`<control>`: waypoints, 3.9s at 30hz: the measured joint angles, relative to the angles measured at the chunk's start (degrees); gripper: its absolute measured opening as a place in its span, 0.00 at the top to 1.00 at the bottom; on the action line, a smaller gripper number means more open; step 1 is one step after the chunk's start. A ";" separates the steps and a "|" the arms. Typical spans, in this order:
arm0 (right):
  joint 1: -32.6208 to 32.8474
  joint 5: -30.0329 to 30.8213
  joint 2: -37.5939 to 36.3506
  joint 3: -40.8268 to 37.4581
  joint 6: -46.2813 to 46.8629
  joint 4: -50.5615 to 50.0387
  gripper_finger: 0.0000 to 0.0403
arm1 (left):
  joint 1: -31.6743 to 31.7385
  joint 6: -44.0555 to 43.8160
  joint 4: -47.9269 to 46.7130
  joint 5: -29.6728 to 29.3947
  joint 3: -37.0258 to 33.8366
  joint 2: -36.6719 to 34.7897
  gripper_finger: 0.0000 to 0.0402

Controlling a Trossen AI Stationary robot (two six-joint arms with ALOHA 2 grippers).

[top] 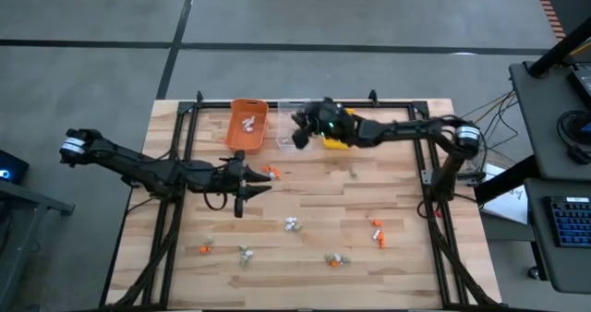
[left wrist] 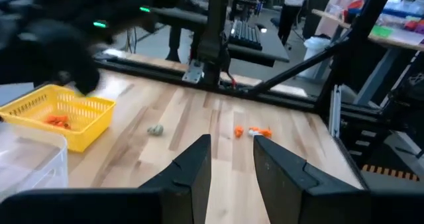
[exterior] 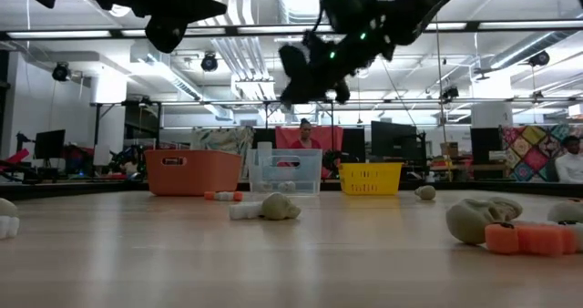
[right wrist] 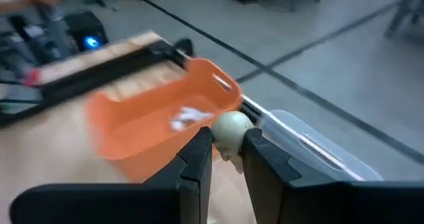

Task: Sort Halloween decoration
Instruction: Put the gray skull toy into the transparent bin, then put the white skeleton toy into the orange bin

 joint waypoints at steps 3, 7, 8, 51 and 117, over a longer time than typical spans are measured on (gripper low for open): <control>-3.60 -1.81 4.20 4.75 0.03 -5.98 0.83 | -0.02 -0.75 -0.27 -0.99 0.01 0.38 0.76; -6.81 -2.39 9.51 12.59 -0.08 -18.37 0.83 | -0.02 -1.42 -0.33 -1.34 0.00 0.20 0.76; -7.26 -2.39 10.77 14.67 -0.32 -20.88 0.83 | -0.02 -1.42 -0.32 -1.34 0.00 0.20 0.76; 4.33 -5.45 6.43 26.06 -3.46 -46.11 0.72 | -7.33 -38.26 -17.66 -2.09 0.03 1.17 0.79; 27.37 -17.48 3.45 5.93 9.77 -49.94 0.82 | -16.93 -10.78 -13.15 -18.64 0.03 5.85 0.81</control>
